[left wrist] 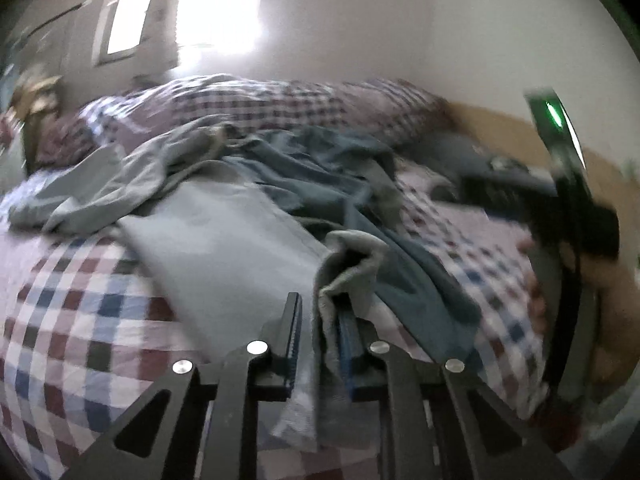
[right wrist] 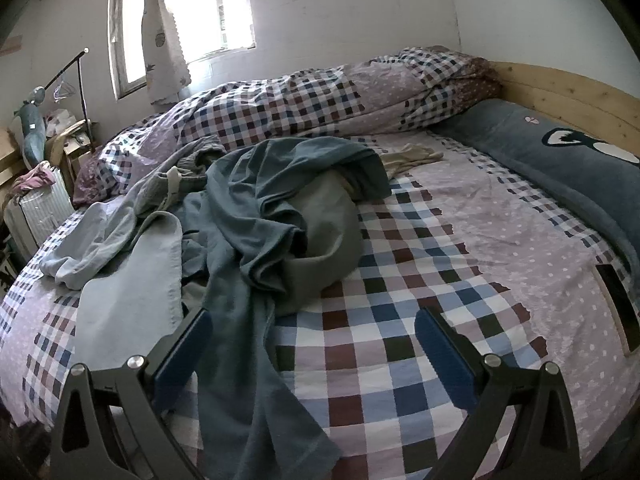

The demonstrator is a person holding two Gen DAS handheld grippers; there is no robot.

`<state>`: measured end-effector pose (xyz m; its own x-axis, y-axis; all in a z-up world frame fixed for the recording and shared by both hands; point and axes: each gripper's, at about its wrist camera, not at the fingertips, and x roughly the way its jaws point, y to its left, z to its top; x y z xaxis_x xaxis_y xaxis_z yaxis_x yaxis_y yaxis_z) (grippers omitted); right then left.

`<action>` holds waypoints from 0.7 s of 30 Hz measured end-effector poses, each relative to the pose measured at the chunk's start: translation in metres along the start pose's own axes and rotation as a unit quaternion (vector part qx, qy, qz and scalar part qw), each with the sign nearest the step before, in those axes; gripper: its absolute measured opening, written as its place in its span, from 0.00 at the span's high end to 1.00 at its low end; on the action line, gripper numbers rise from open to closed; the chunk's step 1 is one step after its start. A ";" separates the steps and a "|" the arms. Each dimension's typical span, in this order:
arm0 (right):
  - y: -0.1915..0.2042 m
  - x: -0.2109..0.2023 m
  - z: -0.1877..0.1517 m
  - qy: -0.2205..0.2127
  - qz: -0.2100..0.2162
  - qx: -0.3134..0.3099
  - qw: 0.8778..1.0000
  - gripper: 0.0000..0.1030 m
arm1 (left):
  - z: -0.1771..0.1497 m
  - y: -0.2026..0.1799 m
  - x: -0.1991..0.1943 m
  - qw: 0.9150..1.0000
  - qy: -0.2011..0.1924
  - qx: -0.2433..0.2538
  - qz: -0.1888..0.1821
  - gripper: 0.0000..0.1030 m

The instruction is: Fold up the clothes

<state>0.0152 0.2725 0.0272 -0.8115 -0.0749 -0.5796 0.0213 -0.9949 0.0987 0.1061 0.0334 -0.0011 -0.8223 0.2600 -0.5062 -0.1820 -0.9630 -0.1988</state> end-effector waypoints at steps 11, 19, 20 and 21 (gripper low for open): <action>0.029 0.013 0.003 0.015 0.034 0.006 0.999 0.00 | 0.017 0.089 -0.028 0.988 -0.044 -0.145 0.008 1.00; 0.061 0.030 0.002 0.034 0.068 0.012 0.997 0.00 | 0.021 0.119 -0.047 0.986 -0.063 -0.155 0.001 1.00; 0.065 0.032 0.001 0.039 0.074 0.014 0.996 0.00 | 0.021 0.119 -0.048 0.986 -0.062 -0.153 -0.004 1.00; 0.070 0.033 0.001 0.044 0.083 0.014 0.996 0.00 | 0.021 0.118 -0.048 0.987 -0.061 -0.151 -0.009 1.00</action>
<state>-0.0108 0.2004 0.0152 -0.7443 -0.2445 -0.6215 0.1332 -0.9662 0.2206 0.1128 -0.0948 0.0173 -0.8830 0.2482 -0.3985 -0.0432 -0.8882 -0.4575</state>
